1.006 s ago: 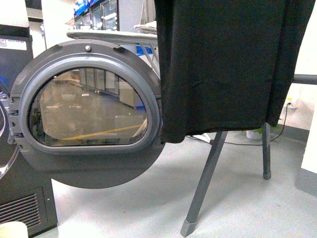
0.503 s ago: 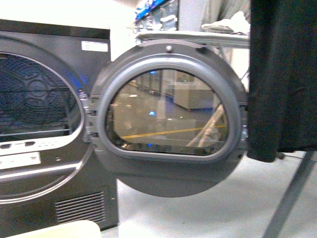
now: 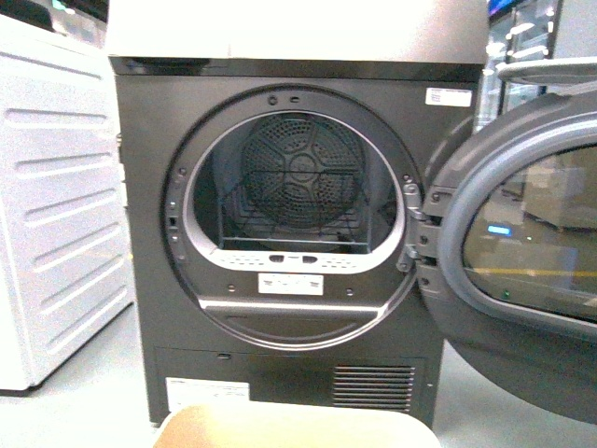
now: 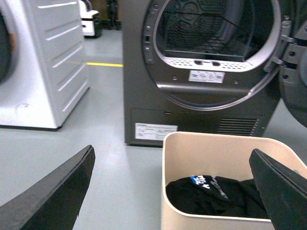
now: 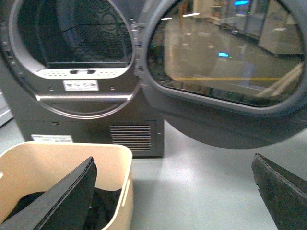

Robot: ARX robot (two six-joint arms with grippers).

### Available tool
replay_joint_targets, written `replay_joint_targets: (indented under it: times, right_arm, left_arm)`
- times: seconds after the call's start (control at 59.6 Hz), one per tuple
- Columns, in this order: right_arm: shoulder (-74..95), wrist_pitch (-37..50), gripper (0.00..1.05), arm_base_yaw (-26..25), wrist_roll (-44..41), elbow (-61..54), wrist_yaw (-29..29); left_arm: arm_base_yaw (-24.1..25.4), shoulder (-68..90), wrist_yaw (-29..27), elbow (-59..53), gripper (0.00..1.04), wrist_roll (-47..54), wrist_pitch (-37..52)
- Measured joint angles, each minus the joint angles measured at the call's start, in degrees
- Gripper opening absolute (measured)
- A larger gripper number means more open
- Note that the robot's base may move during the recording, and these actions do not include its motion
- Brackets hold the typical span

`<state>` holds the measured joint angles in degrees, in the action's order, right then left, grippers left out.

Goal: Move hamper under clothes hanger

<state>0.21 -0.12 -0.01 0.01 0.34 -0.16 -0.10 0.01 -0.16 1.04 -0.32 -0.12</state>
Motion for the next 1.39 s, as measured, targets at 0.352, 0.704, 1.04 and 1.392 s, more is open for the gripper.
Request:
replay_joint_targets:
  times: [0.352, 0.704, 1.04, 1.392]
  right_arm:
    - [0.0, 0.0, 0.97, 0.02, 0.0, 0.0, 0.04]
    - [3.98, -7.06, 0.97, -0.68, 2.56, 3.04, -0.44]
    - [58.99, 9.46, 0.97, -6.8, 9.77, 20.24, -4.52]
    - [91.47, 16.72, 0.97, 3.89, 11.56, 34.58, 3.87]
  left_arm:
    - [0.07, -0.02, 0.17, -0.02, 0.98, 0.0, 0.0]
    - [-2.34, 15.17, -12.92, 7.93, 0.98, -7.28, -14.23]
    - [-0.76, 67.69, -8.81, 31.3, 0.98, -2.93, 4.35]
    - [-5.68, 100.72, -11.78, 50.93, 0.98, 3.21, 7.06]
